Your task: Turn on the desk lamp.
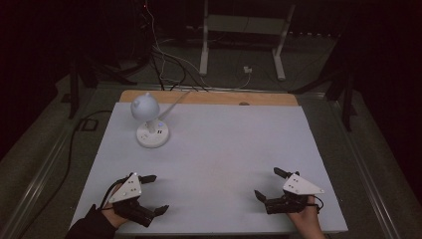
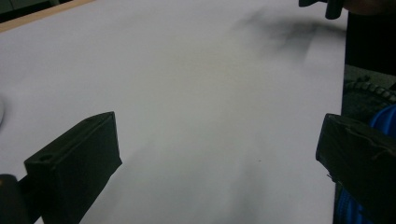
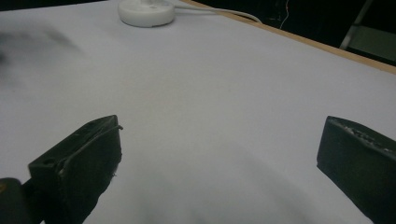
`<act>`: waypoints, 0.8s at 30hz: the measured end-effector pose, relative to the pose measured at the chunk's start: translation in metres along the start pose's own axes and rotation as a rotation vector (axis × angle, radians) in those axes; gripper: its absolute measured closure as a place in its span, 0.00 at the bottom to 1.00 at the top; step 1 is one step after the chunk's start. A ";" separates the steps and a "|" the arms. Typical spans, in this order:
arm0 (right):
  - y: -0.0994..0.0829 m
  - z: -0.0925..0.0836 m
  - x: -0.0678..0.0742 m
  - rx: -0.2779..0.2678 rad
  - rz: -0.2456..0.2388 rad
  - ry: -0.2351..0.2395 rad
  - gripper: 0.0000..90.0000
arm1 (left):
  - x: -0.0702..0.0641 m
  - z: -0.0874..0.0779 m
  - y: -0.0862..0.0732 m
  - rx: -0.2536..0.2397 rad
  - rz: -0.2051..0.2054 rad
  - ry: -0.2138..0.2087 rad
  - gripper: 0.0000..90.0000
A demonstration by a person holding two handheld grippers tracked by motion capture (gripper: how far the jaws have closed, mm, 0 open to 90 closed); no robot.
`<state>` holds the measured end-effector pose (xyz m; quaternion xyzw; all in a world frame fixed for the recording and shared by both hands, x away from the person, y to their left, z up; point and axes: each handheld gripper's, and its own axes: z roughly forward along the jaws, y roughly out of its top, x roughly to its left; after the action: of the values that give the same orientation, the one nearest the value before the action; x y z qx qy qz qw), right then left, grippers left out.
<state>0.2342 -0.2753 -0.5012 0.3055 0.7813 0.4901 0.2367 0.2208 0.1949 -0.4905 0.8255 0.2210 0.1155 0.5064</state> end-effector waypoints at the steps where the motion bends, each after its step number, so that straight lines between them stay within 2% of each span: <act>1: 0.000 0.000 0.000 -0.002 0.002 -0.001 0.00 | 0.000 0.000 0.001 -0.003 -0.001 -0.002 0.00; 5: 0.002 -0.001 0.002 -0.007 -0.013 -0.004 0.00 | -0.003 -0.002 0.007 -0.021 0.009 -0.005 0.00; 8: 0.003 -0.002 0.003 -0.018 -0.012 -0.002 0.00 | -0.003 -0.002 0.011 -0.027 -0.001 -0.009 0.00; 24: 0.005 -0.004 0.006 -0.036 -0.016 -0.009 0.00 | 0.002 -0.003 0.027 -0.054 -0.012 0.017 0.00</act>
<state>0.2292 -0.2719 -0.4952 0.2971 0.7738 0.5007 0.2494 0.2281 0.1877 -0.4652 0.8092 0.2272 0.1255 0.5272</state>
